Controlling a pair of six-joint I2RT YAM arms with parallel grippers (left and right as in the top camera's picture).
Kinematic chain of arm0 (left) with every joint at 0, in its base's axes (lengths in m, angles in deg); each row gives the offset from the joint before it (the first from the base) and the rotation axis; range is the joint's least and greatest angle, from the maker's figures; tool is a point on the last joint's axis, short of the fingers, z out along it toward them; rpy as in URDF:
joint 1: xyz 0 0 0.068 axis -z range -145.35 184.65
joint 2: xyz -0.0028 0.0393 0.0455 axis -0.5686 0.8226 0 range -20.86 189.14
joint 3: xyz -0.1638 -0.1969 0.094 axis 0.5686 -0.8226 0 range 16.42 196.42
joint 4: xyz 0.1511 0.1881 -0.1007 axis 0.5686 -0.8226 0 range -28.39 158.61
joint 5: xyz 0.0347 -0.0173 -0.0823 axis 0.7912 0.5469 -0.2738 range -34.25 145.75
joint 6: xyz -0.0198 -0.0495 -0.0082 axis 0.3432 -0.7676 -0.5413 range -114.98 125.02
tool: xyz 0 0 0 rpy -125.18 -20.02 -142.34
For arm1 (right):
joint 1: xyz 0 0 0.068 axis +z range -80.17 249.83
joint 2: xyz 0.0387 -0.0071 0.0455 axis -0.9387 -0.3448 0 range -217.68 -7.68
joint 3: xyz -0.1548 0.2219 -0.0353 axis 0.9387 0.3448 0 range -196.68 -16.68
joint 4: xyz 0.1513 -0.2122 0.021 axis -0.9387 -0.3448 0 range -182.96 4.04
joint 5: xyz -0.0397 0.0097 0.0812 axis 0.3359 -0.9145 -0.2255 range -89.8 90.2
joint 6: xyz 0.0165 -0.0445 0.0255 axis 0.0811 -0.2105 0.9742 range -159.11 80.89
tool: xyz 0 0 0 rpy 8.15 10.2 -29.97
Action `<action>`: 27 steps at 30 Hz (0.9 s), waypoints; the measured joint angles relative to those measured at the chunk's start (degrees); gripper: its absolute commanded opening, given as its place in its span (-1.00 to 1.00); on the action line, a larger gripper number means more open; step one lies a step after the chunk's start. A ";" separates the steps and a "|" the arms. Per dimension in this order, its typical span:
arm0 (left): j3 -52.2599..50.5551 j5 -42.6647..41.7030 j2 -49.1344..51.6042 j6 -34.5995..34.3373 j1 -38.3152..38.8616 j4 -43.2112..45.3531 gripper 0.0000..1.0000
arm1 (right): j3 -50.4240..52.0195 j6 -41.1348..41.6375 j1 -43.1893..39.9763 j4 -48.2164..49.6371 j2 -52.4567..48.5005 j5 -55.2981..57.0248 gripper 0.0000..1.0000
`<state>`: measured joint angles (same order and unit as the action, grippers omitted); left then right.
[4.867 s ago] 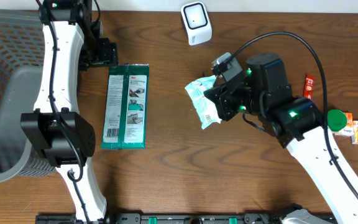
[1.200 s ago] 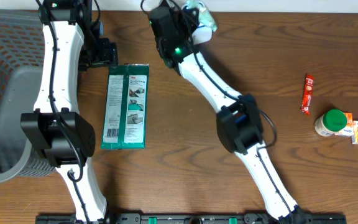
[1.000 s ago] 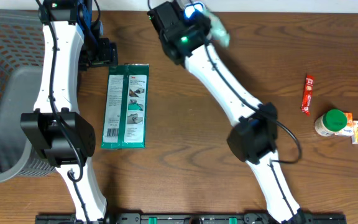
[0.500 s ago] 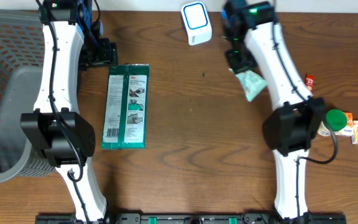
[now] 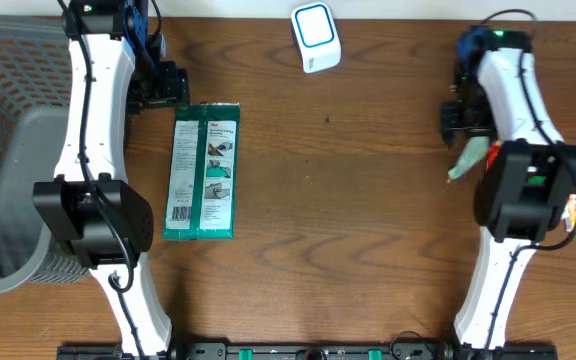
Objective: Scan the item barcode
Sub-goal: 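Move the right gripper right and drop the pouch near the jar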
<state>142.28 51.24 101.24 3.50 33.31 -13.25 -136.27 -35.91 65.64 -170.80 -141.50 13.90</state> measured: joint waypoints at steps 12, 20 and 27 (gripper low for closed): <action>0.00 0.00 0.00 0.00 0.00 0.00 0.68 | -5.25 -2.58 -2.25 -0.94 0.02 -6.62 0.99; 0.00 0.00 0.00 0.00 0.00 0.00 0.68 | -5.14 -3.13 -1.44 -2.86 0.02 -19.82 0.72; 0.00 0.00 0.00 0.00 0.00 0.00 0.68 | 0.66 -3.58 0.83 2.03 0.07 -32.33 0.72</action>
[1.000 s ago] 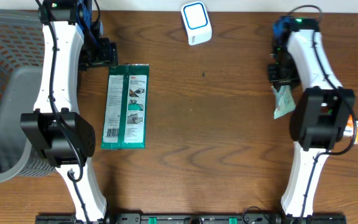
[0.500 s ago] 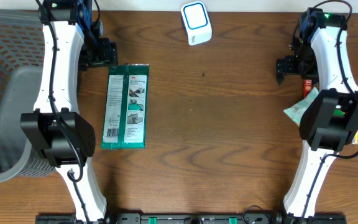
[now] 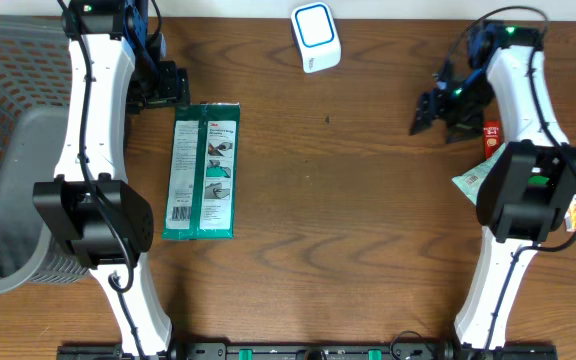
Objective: Scan the item barcode
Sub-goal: 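Move the right gripper right and drop the pouch near the jar, then reach both grippers to the green gloves pack and grasp its edges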
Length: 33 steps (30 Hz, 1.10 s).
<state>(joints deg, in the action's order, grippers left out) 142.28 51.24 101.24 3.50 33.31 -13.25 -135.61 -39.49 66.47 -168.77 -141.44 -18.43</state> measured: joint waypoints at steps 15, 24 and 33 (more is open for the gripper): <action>0.00 0.00 -0.07 0.00 0.00 0.00 0.68 | 22.03 11.13 25.27 39.63 4.17 -14.45 0.99; 0.00 0.00 -0.07 0.00 0.00 0.00 0.68 | 26.64 19.26 32.85 51.67 5.31 -15.39 0.99; 0.00 -4.11 -0.07 -0.22 0.00 -3.17 0.68 | 26.75 20.76 36.04 51.56 5.75 -12.59 0.99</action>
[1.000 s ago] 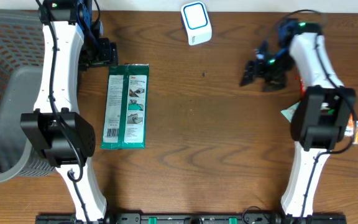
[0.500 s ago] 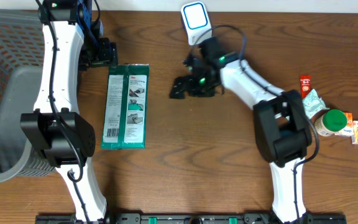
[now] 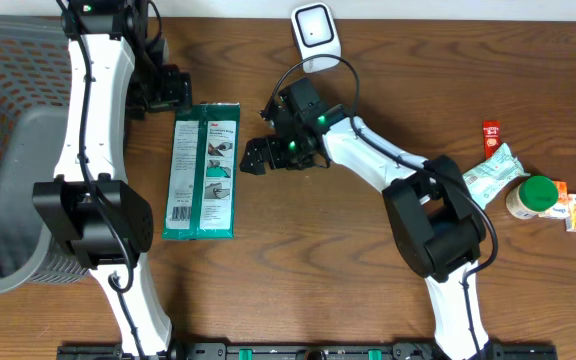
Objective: Scan the item barcode
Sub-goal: 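Reach both grippers to the green gloves pack and grasp its edges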
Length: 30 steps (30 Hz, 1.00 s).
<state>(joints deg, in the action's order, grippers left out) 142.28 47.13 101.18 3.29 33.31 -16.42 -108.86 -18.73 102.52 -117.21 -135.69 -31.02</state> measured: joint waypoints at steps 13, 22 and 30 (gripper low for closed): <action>-6.51 -2.43 -0.72 -1.07 0.00 0.35 -0.85 | 0.15 2.03 0.00 1.03 0.02 0.09 0.99; -25.20 2.78 -0.87 -1.75 0.00 14.21 -0.85 | 0.15 2.67 0.00 1.09 0.02 0.11 0.99; -31.50 10.32 -0.87 -3.76 0.00 25.03 -0.75 | 0.15 4.04 0.00 1.16 0.02 -0.02 0.99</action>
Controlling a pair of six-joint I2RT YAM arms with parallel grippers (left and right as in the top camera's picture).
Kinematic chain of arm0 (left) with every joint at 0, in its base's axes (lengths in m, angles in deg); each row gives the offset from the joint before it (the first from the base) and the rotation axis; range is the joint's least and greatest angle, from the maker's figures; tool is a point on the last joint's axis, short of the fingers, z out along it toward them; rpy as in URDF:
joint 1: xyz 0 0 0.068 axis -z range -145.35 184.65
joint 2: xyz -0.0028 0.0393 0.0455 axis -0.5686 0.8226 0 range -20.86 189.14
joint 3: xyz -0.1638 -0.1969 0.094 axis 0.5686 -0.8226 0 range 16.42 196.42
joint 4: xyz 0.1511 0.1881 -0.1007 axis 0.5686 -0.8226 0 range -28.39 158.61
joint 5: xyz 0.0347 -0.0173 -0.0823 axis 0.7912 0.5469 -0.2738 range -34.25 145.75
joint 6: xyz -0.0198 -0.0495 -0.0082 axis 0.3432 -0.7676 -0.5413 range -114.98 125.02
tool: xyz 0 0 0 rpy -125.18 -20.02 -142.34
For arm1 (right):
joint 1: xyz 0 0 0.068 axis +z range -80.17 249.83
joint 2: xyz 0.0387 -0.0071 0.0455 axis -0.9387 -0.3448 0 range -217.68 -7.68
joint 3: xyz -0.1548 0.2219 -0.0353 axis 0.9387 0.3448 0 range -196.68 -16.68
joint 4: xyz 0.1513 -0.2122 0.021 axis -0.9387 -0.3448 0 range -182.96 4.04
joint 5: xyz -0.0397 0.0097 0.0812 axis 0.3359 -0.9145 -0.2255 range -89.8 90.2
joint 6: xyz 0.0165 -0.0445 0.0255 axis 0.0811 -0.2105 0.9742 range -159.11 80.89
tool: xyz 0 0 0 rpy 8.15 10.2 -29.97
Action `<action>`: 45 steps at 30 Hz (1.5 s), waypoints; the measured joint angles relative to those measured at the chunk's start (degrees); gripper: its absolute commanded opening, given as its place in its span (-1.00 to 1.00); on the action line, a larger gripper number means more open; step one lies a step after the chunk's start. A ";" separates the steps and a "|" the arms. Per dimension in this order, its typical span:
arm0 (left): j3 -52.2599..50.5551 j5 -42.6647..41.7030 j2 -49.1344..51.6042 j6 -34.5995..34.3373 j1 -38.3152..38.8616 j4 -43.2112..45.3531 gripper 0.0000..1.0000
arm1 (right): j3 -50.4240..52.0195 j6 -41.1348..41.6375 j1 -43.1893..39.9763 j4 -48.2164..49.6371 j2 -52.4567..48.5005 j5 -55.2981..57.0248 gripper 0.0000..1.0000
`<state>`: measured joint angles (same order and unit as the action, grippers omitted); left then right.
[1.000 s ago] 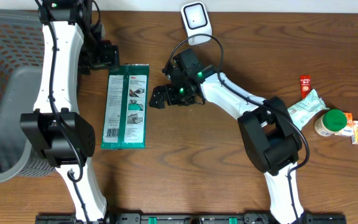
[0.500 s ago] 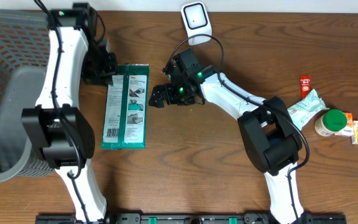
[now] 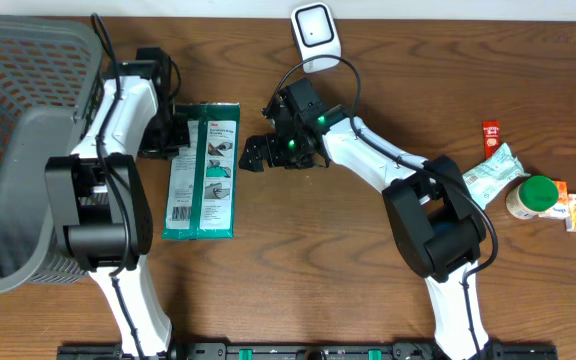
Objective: Scan the item barcode
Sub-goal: 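Reach both grippers to the green gloves pack and grasp its edges, then lift the gloves pack with both grippers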
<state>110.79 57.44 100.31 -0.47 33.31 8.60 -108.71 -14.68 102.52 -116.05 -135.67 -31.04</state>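
A flat green package point(image 3: 204, 172) with a white label and barcode lies lengthwise on the wooden table, left of centre. My left gripper point(image 3: 175, 137) sits at its upper left edge, fingers apart and overlapping the edge. My right gripper point(image 3: 252, 157) hangs open just right of the package's top end, not touching it. The white scanner with a blue ring point(image 3: 315, 36) stands at the far edge, behind the right arm.
A large grey mesh basket point(image 3: 13, 150) fills the left side. At the right lie a red sachet point(image 3: 491, 133), a pale green wrapper point(image 3: 490, 173), a green-lidded jar point(image 3: 535, 194) and orange packets point(image 3: 574, 208).
My left arm has come down from beyond the package's far left corner to its upper left edge. The right arm and the package are where they were.
At first both grippers were far apart, the left beyond the package's top, the right over the items at the right. The right gripper then stood further left, later beside the package's upper right. Now the left gripper is at the package's edge too.
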 measured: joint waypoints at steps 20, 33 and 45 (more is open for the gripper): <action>-15.78 -0.92 -3.93 -2.45 -0.13 15.08 -0.70 | 0.42 3.52 1.46 0.63 -0.04 -3.45 0.98; -18.16 -12.48 -5.05 -2.69 -0.59 14.60 -0.66 | 0.76 7.21 6.54 0.59 -0.11 -5.66 0.98; -18.34 -13.57 -5.09 -3.30 2.25 14.47 -0.66 | 1.51 6.93 8.28 2.91 -0.44 -6.54 0.74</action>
<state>92.45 43.87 95.21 -3.77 35.56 23.07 -107.20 -7.75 110.80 -113.14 -136.10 -37.58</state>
